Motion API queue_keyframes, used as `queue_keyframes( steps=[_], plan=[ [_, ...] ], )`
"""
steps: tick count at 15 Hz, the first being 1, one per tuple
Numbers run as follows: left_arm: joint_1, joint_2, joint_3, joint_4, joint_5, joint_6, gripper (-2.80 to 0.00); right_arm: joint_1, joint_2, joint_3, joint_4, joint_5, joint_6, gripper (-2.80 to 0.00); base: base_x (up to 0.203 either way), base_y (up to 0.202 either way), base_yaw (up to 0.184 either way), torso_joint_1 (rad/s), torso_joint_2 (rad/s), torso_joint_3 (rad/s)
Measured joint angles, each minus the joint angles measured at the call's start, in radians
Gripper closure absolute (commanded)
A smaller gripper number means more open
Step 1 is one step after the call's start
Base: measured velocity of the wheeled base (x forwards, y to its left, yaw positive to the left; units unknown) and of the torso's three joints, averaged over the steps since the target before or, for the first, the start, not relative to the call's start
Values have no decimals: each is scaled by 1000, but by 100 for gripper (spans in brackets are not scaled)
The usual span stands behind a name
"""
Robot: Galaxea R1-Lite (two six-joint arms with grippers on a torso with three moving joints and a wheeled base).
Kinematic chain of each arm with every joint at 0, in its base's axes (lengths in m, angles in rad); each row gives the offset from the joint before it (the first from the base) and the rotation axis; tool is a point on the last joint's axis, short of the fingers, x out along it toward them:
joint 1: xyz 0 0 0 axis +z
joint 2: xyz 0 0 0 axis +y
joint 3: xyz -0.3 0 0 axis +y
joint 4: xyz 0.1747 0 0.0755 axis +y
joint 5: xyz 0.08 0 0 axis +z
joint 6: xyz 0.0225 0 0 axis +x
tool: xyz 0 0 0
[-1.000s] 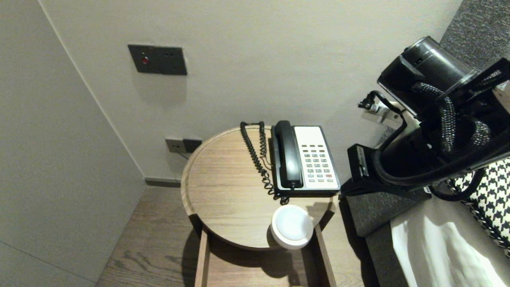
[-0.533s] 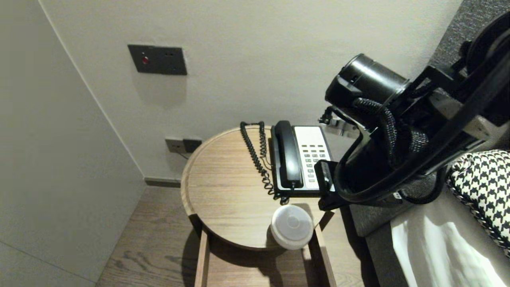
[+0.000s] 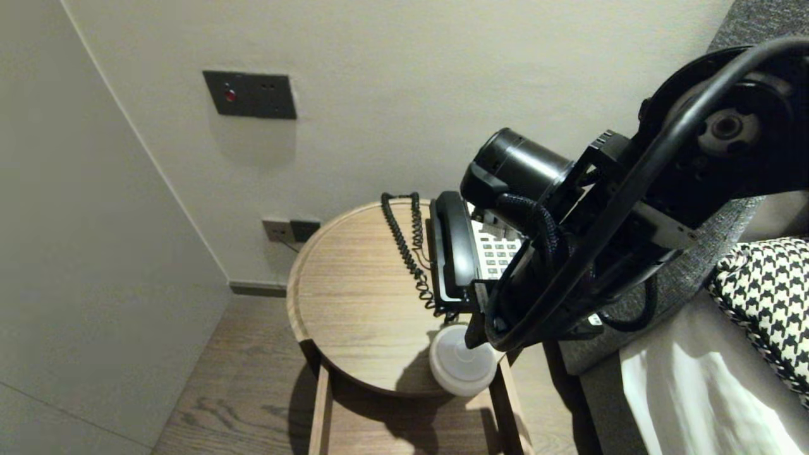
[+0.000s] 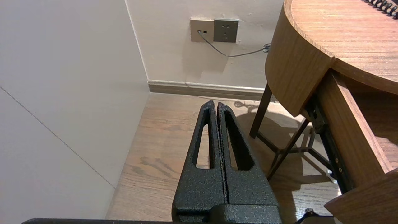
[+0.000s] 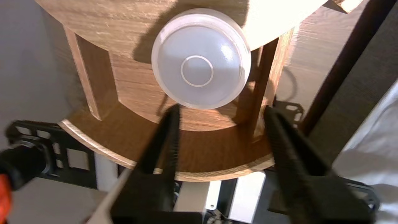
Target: Put the remote controls on the table in the drawer one by one
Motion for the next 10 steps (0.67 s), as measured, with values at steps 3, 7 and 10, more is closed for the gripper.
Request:
queue_keyframes(
  steps=[3, 7, 10],
  plan=[
    [0, 0, 0, 0, 0, 0, 0, 14, 7, -6, 41, -7, -42, -280, 0, 0, 0, 0, 0, 0],
    [0, 0, 0, 0, 0, 0, 0, 22, 20, -10, 45, -26, -63, -280, 0, 0, 0, 0, 0, 0],
    [0, 0, 0, -1, 0, 0, 0, 26, 33, -10, 44, -24, -57, -280, 0, 0, 0, 0, 0, 0]
  ],
)
